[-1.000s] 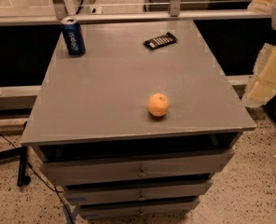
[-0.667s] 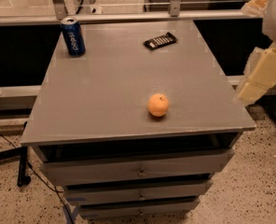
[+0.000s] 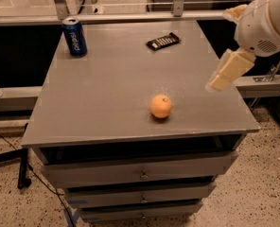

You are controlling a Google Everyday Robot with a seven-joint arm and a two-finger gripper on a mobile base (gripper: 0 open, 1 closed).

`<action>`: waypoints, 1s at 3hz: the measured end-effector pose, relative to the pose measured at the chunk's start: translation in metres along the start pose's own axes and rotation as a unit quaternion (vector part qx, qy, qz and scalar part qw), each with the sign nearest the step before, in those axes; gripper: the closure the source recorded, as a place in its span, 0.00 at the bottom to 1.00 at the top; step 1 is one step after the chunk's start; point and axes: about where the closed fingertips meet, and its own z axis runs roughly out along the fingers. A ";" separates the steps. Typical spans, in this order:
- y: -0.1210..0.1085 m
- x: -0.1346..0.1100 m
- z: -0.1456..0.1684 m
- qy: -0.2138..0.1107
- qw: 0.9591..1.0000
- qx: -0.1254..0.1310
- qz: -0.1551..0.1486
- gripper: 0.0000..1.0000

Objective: Move rxbar chocolate near orange

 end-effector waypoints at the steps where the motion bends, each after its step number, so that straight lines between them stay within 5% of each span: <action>1: -0.029 0.000 0.035 -0.044 0.999 0.019 0.013 0.00; 3: -0.072 -0.012 0.097 -0.127 0.990 0.024 0.064 0.00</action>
Offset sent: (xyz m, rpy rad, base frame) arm 0.1272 0.0065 -0.0408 0.3276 -0.0776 -0.0141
